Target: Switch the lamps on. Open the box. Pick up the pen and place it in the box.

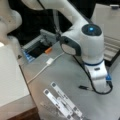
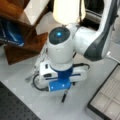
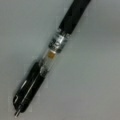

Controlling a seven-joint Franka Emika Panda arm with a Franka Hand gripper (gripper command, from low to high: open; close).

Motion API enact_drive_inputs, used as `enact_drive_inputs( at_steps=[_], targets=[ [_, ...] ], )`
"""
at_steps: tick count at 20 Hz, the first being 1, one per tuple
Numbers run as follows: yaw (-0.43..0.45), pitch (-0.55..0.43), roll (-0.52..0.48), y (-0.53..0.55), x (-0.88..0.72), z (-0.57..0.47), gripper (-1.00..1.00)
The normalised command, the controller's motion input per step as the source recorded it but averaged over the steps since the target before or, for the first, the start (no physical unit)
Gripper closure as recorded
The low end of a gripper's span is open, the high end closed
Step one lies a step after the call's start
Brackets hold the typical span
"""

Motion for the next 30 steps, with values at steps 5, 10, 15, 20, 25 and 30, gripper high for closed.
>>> enact_drive_inputs(
  at_steps=[5,10,15,20,25,30],
  targets=[
    [0.145,0.097,0.023,-0.05,0.24,-0.1,-1.0],
    [0.23,0.054,0.002,-0.04,0.2,-0.05,-1.0],
    [0.194,0.038,0.004,-0.03,0.18,-0.02,-1.0],
    [0.177,0.024,0.014,-0.05,0.15,-0.04,-1.0],
    [0.175,0.02,0.026,-0.07,0.14,-0.05,-1.0],
    [0.144,-0.024,0.009,-0.07,0.13,-0.07,-1.0]
  ],
)
